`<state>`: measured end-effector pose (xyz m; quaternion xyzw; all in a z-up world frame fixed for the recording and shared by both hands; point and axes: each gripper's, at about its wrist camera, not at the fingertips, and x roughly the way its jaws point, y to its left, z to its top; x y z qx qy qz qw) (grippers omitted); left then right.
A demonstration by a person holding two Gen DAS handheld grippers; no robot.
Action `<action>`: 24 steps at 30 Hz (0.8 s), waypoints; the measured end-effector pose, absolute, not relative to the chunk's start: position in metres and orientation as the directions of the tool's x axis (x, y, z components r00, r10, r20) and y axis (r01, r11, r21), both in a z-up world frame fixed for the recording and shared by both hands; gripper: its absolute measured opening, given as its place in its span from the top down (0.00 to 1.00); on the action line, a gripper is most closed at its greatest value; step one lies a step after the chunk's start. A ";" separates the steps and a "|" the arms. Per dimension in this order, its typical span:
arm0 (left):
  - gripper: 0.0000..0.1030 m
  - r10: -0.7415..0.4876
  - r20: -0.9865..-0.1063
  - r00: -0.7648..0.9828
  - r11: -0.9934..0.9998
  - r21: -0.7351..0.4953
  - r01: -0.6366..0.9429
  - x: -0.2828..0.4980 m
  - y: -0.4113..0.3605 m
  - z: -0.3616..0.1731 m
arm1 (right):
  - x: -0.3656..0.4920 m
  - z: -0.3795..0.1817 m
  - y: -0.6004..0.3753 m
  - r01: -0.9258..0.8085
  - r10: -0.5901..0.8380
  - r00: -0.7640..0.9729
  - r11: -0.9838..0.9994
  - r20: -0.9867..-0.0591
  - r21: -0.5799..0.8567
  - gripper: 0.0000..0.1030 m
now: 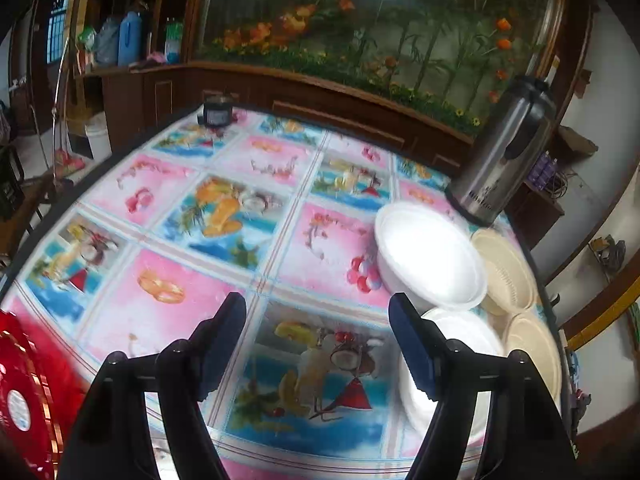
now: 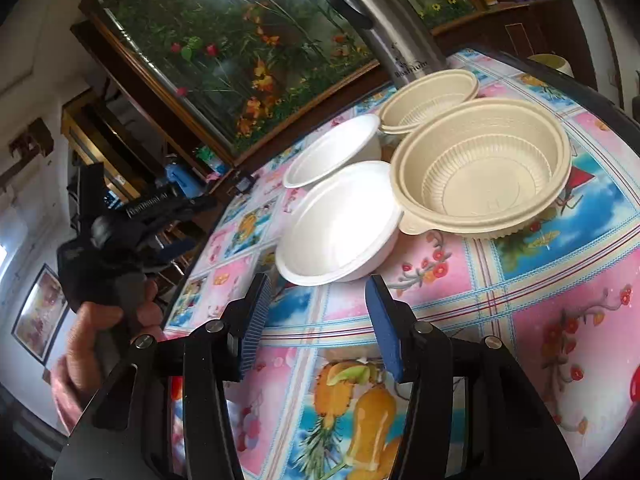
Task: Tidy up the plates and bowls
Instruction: 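Move the open left tool toward the white foam plate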
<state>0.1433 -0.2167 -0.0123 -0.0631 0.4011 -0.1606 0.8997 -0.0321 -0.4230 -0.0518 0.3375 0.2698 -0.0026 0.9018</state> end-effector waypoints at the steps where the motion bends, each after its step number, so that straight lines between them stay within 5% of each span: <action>1: 0.28 -0.345 -0.709 0.615 0.938 -0.244 0.246 0.145 -0.217 -0.019 | -0.031 -0.053 -0.424 0.194 0.175 0.851 0.771 -0.494 0.607 0.52; 24: 0.27 -0.365 -0.751 0.550 0.929 -0.252 0.271 0.148 -0.214 -0.048 | -0.036 -0.069 -0.457 0.331 0.125 0.840 0.653 -0.528 0.681 0.52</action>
